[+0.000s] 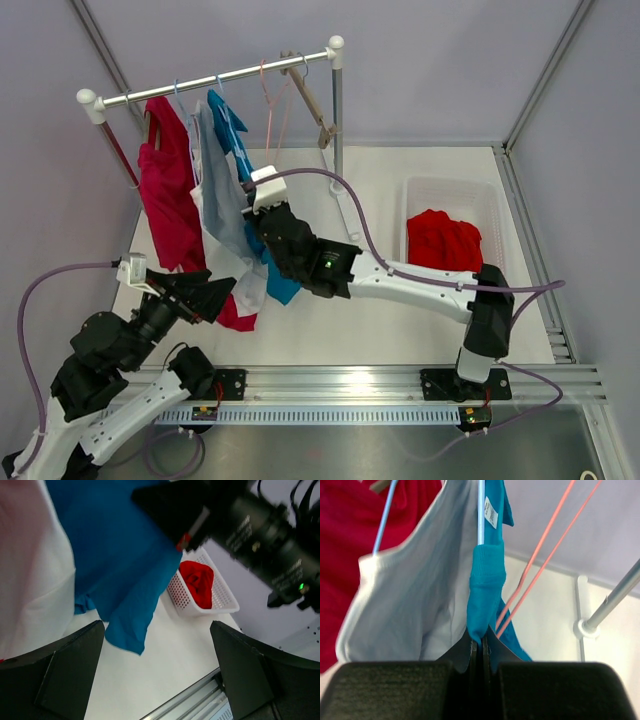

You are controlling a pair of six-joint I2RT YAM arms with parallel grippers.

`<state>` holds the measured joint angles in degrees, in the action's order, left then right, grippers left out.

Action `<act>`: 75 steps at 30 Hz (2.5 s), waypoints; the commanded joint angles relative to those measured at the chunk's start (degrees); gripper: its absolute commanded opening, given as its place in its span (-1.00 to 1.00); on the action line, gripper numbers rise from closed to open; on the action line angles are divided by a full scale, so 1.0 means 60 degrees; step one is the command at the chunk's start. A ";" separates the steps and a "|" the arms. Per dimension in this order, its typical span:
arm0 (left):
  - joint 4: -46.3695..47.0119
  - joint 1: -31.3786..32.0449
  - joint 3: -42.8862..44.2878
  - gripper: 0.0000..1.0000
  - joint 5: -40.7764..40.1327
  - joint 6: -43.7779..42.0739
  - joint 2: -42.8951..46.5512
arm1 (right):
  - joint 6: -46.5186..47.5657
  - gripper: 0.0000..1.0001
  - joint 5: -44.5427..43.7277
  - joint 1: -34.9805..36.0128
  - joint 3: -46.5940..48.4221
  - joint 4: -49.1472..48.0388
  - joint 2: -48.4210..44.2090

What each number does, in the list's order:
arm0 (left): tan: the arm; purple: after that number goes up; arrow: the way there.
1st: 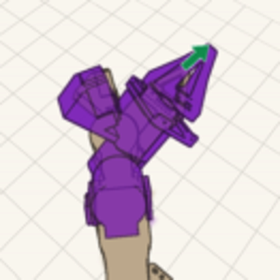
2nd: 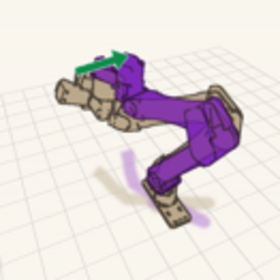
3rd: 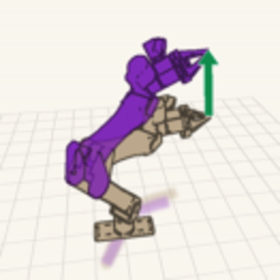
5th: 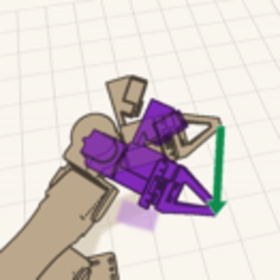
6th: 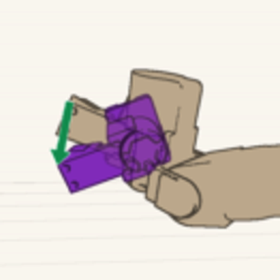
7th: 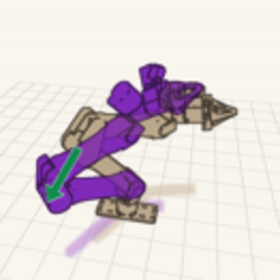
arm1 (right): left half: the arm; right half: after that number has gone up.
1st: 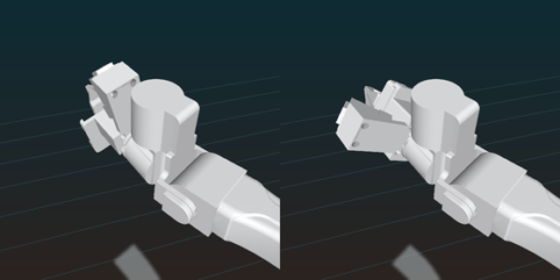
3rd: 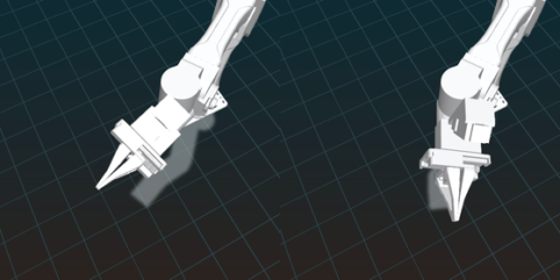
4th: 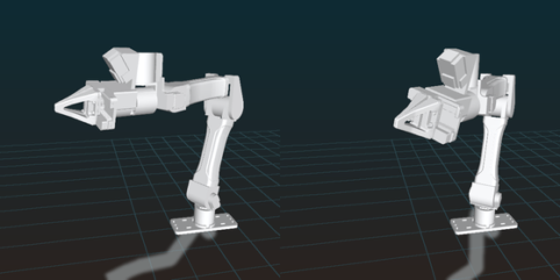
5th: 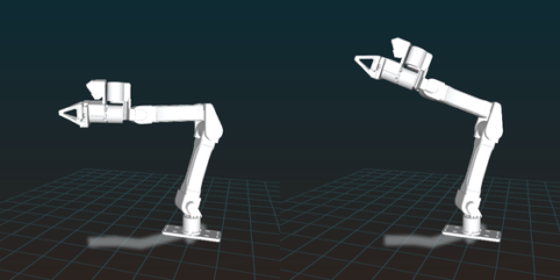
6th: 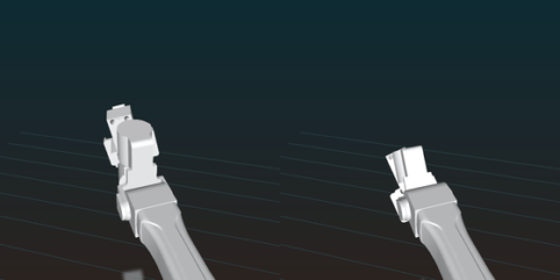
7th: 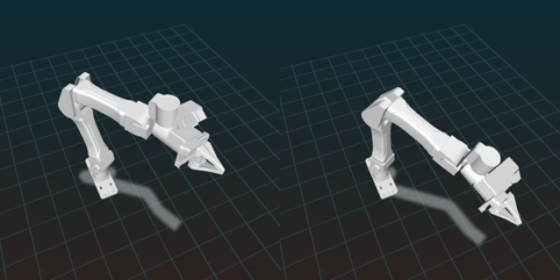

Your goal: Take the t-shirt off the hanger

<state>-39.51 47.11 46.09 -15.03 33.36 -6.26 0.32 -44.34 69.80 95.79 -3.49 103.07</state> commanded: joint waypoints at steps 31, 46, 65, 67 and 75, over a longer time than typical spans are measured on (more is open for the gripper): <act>0.6203 -0.0030 0.0640 -0.50 -0.0206 0.0665 -0.5256 | -0.3172 -1.00 -0.0974 0.2561 -0.5139 -0.0079 -0.4272; 0.6203 -0.0030 0.1035 -1.00 0.0512 0.0987 -0.4391 | -0.4255 0.75 0.1089 0.2854 -0.6237 0.0946 -0.5371; 0.6452 -0.0030 0.1693 -1.00 0.0673 0.1236 -0.4083 | -0.4520 -1.00 0.0081 0.4098 -0.7570 0.0302 -0.5357; 0.6584 -0.0030 0.1854 -1.00 0.0936 0.1324 -0.4200 | -0.5073 -1.00 0.0036 0.4187 -0.7703 0.0522 -0.5095; 0.7125 -0.0030 0.3128 -1.00 0.1611 0.1324 -0.4655 | -0.6278 -1.00 -0.1208 0.4670 -0.8083 0.0846 -0.4638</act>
<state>-6.76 47.07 59.86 -6.61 41.65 -34.35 -32.97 -45.54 96.01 48.62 0.27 75.00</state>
